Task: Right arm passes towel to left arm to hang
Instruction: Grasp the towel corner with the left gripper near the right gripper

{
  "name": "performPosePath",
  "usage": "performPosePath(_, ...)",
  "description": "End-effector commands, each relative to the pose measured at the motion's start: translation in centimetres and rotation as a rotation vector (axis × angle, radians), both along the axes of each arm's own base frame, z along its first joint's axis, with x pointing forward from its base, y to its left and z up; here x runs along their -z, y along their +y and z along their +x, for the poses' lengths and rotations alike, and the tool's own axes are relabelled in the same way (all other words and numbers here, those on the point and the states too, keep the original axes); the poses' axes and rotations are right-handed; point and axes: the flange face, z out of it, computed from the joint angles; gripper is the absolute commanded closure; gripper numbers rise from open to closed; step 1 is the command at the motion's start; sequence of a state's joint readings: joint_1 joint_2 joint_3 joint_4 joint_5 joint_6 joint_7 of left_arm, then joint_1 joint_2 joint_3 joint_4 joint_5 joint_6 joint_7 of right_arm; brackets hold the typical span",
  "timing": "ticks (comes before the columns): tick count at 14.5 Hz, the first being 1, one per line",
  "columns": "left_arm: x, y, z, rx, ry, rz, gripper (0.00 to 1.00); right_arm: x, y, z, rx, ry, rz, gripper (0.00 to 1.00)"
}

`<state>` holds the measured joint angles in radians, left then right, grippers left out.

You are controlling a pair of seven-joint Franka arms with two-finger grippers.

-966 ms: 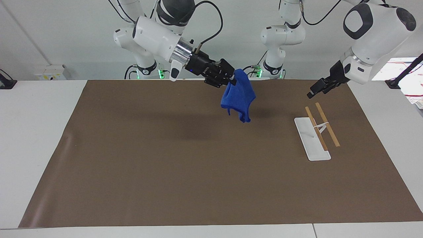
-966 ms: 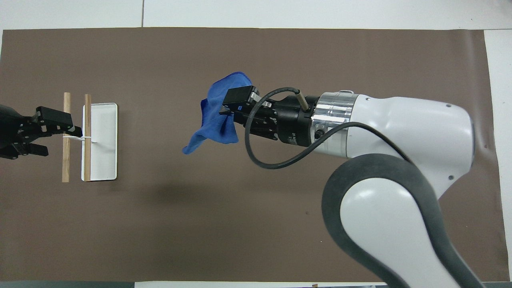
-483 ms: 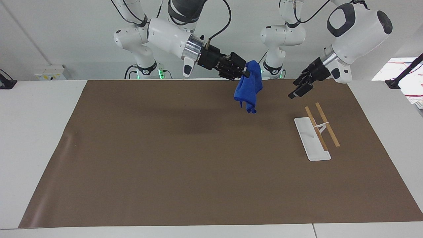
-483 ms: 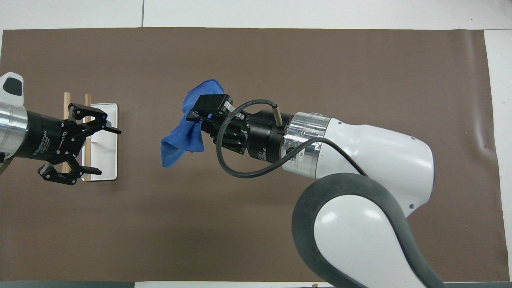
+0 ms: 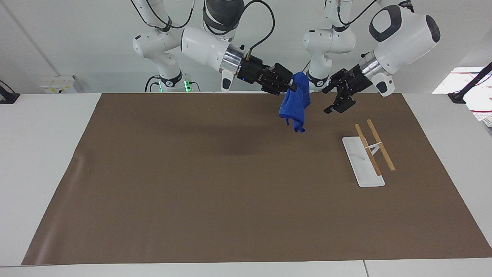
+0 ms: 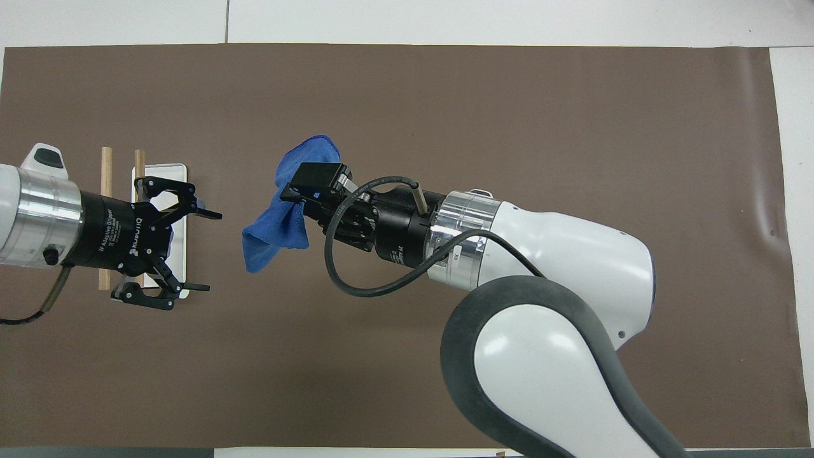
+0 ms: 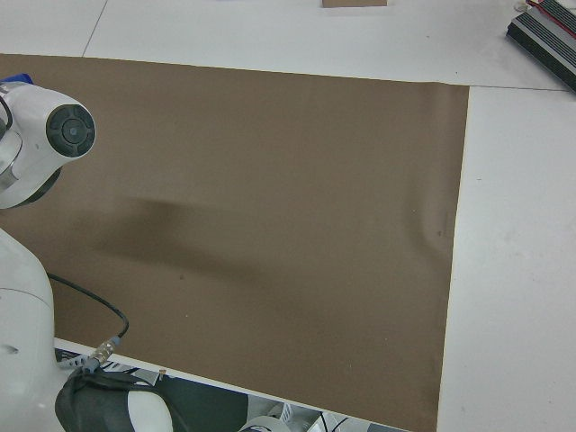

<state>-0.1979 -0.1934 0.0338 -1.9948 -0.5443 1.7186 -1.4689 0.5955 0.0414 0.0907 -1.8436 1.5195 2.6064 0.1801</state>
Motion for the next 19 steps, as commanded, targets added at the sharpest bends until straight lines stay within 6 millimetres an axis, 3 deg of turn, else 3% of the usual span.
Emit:
performPosePath(1,0.9,-1.8,-2.7,-0.065,0.0,-0.013,0.0,0.0,-0.1,0.1,0.003,-0.022,0.011,1.0)
performPosePath(4,1.0,-3.4,-3.9,-0.113,-0.001,-0.021,0.0,0.4,0.6,-0.1,-0.01,-0.026,0.004,1.0)
performPosePath(8,1.5,-4.6,-4.1,-0.178,-0.033,-0.041,0.0,0.4,0.7,-0.1,-0.009,-0.031,0.004,1.0)
performPosePath(11,2.2,-3.7,-3.9,-0.22,-0.061,-0.041,0.0,0.4,1.8,-1.0,-0.003,-0.039,-0.005,1.0)
performPosePath(16,2.2,-3.4,-3.3,-0.267,-0.091,-0.068,0.0,0.5,1.8,-0.9,0.008,-0.044,-0.01,1.0)
performPosePath(17,2.5,-3.3,-3.2,-0.271,-0.088,-0.066,0.13,0.5,1.9,-0.9,0.007,-0.044,-0.01,1.0)
performPosePath(18,2.5,-3.2,-3.1,-0.273,-0.091,-0.067,0.55,0.5,1.8,-0.9,0.008,-0.044,-0.01,1.0)
performPosePath(19,2.5,-3.1,-3.0,-0.273,-0.094,-0.067,0.88,0.5,1.9,-0.9,0.008,-0.045,-0.01,1.0)
